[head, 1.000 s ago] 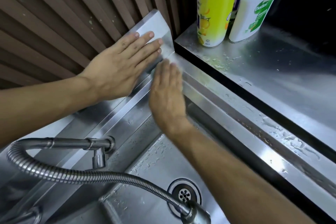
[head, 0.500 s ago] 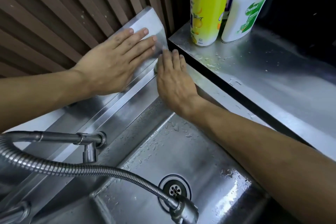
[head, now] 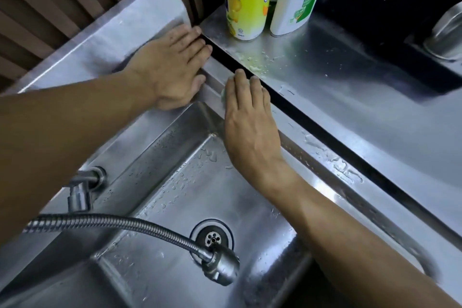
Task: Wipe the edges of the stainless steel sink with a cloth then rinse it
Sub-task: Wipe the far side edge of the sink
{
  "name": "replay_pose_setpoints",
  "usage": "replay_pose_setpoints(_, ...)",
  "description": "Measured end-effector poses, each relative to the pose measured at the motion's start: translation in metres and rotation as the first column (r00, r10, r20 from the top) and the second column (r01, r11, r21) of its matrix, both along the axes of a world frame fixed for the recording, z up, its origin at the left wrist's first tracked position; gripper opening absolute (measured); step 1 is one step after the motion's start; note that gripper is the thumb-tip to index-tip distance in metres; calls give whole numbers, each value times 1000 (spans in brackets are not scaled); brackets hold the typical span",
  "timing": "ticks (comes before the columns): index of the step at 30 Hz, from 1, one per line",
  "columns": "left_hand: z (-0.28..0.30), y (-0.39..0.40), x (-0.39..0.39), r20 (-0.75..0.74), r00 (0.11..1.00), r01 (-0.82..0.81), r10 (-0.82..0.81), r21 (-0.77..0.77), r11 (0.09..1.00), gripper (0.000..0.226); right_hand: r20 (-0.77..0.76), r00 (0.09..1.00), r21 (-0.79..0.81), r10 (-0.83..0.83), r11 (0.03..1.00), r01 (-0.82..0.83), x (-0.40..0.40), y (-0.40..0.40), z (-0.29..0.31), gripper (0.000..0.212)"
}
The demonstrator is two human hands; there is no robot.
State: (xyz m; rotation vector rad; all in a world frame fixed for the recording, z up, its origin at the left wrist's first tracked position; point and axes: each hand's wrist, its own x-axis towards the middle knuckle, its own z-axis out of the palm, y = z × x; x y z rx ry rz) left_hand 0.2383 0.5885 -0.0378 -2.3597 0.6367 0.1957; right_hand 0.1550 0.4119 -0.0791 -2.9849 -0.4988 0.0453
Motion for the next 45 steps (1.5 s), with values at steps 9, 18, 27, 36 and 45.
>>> replay_pose_setpoints(9, -40, 5, -16, -16, 1000, -25, 20, -520, 854, 70, 60, 994, 231, -96, 970, 80, -29, -30, -9, 65)
replay_pose_setpoints(18, -45, 0, -22, -152, 985, -46, -86, -700, 712, 67, 112, 979, 216, -167, 966, 140, -4, 1, -11, 63)
replay_pose_setpoints(27, -52, 0, -28, -189, 981, -101, -46, -694, 713, 67, 21, 968, 145, -250, 959, 244, -63, -50, 0, 62)
replay_pose_setpoints(36, -53, -4, -31, -197, 966, -18, -167, -698, 716, 68, 50, 984, 174, -169, 972, 158, -47, -38, -9, 54)
replay_pose_setpoints(45, -64, -22, -37, -89, 955, 135, -282, -717, 684, 65, 59, 973, 146, -222, 966, 212, -48, -29, -5, 59)
